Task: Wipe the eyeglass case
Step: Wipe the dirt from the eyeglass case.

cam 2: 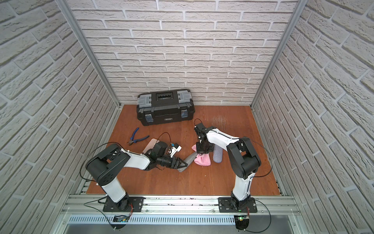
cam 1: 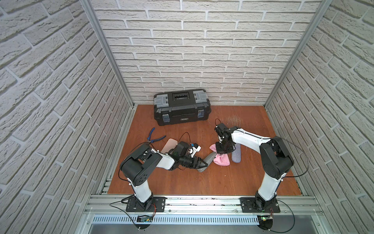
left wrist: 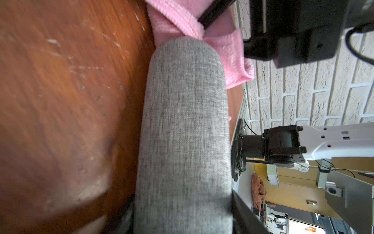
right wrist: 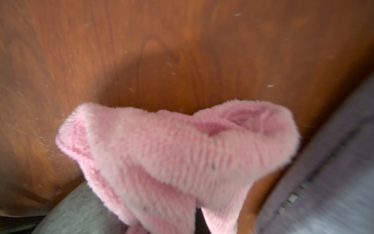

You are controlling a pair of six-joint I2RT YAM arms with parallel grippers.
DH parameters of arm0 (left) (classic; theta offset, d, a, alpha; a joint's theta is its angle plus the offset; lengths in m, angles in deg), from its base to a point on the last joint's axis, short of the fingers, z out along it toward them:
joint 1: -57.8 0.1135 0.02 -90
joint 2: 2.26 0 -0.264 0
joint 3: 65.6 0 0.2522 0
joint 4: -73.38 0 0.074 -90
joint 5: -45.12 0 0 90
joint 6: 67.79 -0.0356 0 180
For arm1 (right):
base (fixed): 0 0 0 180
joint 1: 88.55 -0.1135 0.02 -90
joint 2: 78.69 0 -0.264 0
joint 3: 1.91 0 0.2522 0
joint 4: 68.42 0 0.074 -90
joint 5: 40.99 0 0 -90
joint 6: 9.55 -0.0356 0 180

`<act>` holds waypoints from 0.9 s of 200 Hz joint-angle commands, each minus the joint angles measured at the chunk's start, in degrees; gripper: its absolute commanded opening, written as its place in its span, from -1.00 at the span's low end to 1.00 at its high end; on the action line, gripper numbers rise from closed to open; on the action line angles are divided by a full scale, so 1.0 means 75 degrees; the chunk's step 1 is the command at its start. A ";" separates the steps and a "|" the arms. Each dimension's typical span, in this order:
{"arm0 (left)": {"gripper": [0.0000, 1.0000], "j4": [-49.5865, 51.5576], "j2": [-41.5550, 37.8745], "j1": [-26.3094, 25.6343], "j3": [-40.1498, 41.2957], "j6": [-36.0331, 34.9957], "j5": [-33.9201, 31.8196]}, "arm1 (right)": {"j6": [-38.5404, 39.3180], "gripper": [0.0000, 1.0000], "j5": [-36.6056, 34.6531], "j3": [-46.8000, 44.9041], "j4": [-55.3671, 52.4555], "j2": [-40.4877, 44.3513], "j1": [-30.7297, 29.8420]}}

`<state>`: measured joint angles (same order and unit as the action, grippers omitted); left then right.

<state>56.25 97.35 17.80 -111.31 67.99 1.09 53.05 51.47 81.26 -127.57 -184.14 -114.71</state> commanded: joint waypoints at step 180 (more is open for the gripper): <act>-0.91 0.0548 0.0389 0.0061 0.0002 -0.0060 -0.0348 | 0.0260 -0.95 0.6312 -0.0644 0.0985 0.2526 -0.1719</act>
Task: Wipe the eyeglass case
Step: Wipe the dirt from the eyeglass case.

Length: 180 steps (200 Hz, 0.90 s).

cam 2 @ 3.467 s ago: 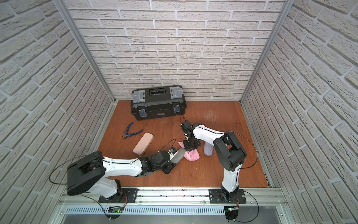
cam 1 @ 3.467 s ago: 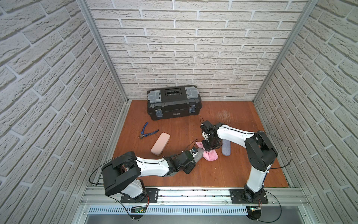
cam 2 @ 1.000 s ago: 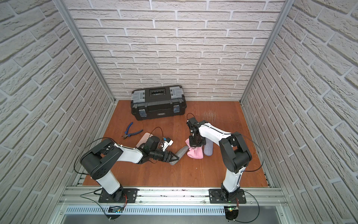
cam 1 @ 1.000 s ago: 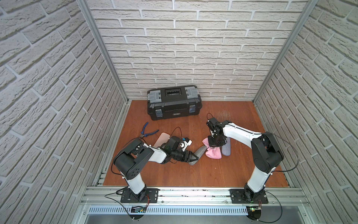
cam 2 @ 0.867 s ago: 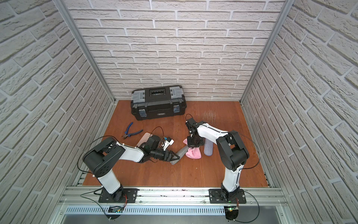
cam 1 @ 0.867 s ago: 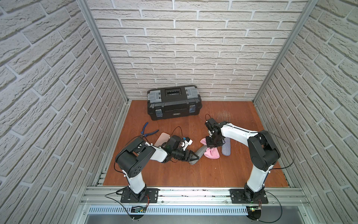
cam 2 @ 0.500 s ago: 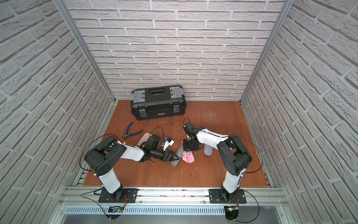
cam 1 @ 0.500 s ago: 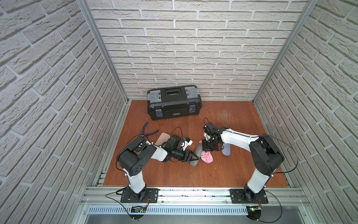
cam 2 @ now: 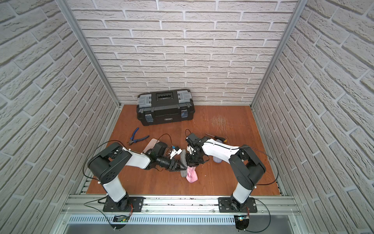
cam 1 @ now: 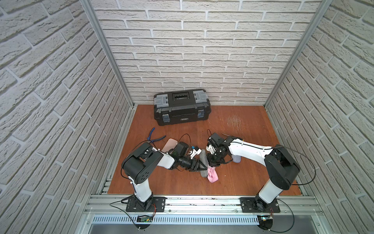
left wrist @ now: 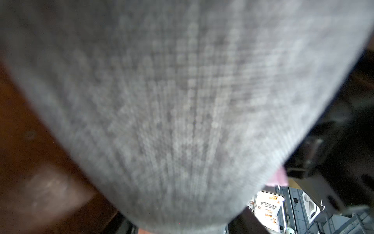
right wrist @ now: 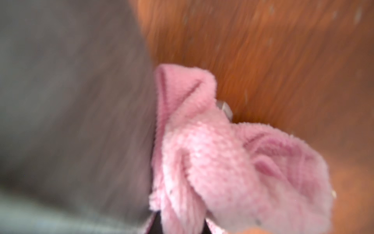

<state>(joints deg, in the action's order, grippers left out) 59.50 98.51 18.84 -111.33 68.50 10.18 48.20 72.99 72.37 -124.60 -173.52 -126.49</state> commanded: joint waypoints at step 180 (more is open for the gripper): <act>-0.91 0.0952 -0.0165 -0.0020 -0.0413 0.0052 -0.2801 | 0.0282 -0.95 0.1351 0.0524 0.1406 -0.1015 0.0386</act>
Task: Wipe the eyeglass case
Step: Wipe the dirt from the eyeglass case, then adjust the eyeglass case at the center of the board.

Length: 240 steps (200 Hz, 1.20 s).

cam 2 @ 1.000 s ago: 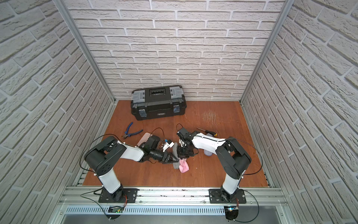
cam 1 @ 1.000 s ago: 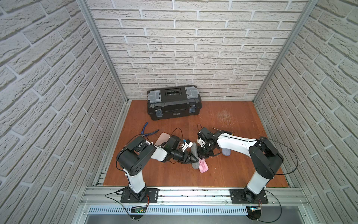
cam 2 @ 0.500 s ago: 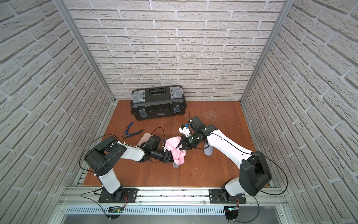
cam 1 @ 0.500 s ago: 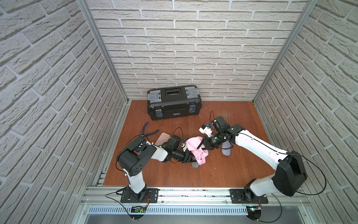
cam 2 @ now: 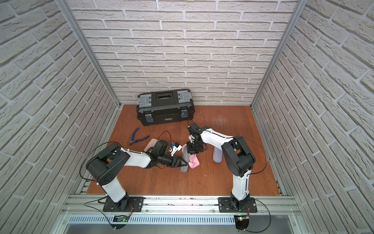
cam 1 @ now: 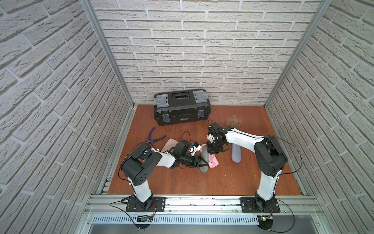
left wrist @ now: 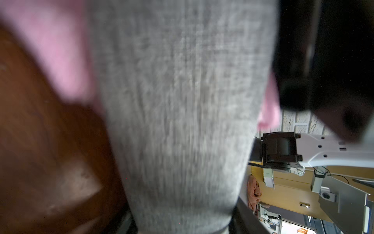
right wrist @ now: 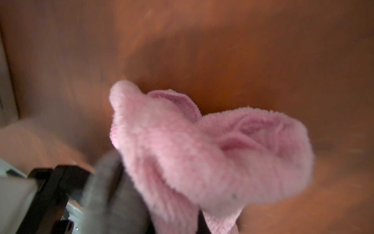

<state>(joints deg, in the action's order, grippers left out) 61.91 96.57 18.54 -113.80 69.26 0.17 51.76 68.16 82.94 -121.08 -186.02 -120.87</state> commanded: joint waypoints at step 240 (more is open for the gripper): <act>-0.83 0.7097 0.2824 -0.1842 -0.6500 0.1233 -0.5565 | -0.0048 -0.95 -0.2282 -0.0432 -0.0823 0.1008 0.1920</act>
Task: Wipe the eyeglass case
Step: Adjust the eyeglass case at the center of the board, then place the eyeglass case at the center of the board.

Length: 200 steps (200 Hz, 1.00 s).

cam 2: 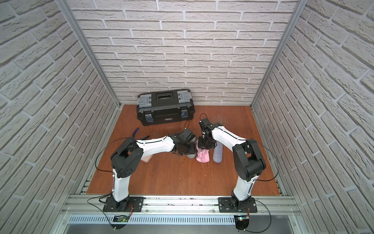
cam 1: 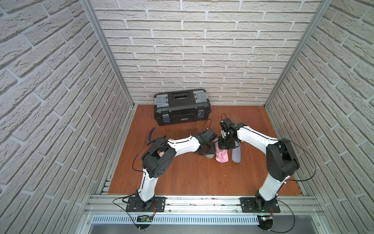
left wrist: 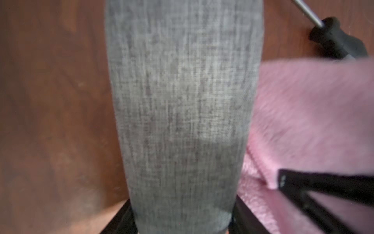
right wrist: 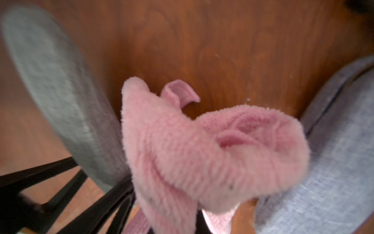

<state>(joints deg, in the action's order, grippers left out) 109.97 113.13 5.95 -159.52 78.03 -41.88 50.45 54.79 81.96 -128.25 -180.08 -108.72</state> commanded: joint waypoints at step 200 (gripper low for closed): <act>-0.67 0.1987 0.2542 -0.0817 -0.3150 -0.0048 0.1093 | 0.0192 -0.95 -0.1079 0.0289 -0.0880 0.2463 0.1549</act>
<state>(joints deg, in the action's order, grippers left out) 119.70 127.47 1.47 -182.58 78.70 -35.17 53.44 50.63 83.75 -132.66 -163.95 -99.60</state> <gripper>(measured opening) 0.642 0.090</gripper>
